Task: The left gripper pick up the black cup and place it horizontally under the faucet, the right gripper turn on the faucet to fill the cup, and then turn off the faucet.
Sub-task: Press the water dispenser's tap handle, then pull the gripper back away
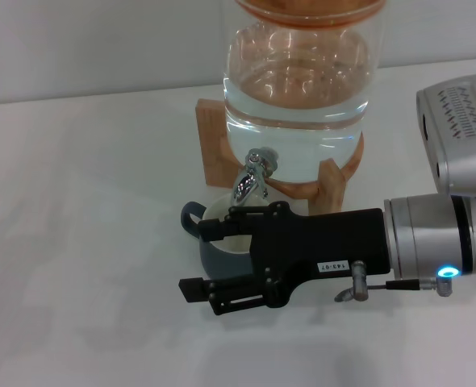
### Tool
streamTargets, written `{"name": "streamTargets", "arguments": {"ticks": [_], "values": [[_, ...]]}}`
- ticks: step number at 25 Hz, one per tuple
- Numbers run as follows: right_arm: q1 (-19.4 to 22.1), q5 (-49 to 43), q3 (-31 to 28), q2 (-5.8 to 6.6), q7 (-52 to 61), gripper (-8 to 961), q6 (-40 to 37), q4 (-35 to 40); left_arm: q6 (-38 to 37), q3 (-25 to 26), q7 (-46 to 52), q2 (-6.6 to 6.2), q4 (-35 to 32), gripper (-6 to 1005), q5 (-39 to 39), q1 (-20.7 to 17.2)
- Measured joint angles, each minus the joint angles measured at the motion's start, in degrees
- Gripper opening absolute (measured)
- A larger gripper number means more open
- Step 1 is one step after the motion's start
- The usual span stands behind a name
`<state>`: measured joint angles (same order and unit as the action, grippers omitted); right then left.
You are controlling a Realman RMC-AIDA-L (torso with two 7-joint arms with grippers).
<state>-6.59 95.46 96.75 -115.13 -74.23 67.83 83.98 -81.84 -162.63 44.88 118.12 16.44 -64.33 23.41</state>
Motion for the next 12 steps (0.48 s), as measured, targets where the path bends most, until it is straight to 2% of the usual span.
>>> {"name": "streamTargets", "arguments": {"ticks": [8, 12], "values": [[0.04, 0.03, 0.69, 0.00, 0.00, 813, -0.64, 0.21, -0.03, -0.06, -0.28, 0.15, -0.15, 532, 0.00, -0.19], [0.05, 0.01, 2.13, 0.00, 0.13, 813, -3.55, 0.21, -0.09, -0.06, -0.30, 0.24, -0.28, 532, 0.00, -0.28]]}}
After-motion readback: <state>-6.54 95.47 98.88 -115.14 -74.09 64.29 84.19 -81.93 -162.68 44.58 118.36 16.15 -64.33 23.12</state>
